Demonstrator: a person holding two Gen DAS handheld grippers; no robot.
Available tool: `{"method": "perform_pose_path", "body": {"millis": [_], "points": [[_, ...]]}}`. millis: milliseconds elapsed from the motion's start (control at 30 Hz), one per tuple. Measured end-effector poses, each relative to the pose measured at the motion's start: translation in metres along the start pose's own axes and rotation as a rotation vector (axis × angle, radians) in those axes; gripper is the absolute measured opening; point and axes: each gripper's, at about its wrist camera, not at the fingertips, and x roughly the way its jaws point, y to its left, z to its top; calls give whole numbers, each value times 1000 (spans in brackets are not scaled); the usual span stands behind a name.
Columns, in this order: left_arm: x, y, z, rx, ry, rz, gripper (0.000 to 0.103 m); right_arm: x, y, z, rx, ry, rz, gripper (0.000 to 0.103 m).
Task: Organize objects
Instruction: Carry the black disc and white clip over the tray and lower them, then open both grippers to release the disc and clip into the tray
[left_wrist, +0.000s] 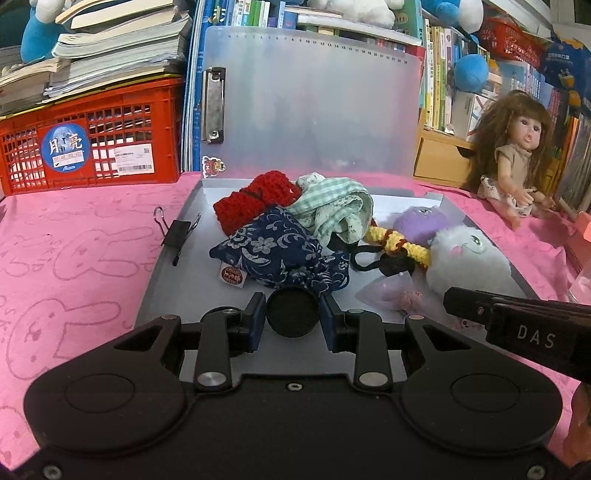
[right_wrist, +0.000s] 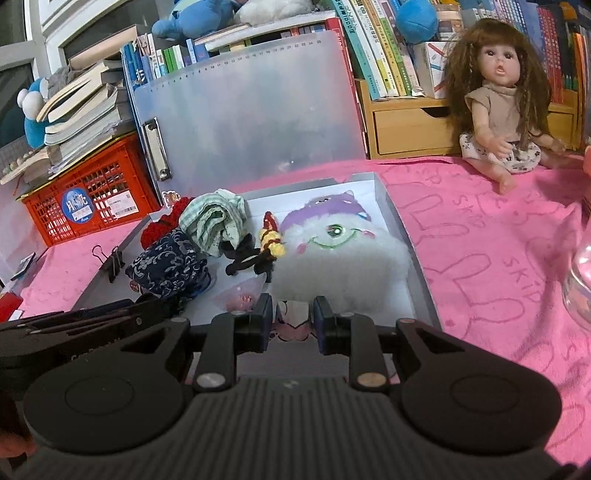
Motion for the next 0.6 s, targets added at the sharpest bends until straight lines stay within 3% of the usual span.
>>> {"method": "perform_pose_path", "body": {"millis": [600], "points": [[15,-3,-3,21,3,20,31,10,3,-1,9,18,11,29]]}}
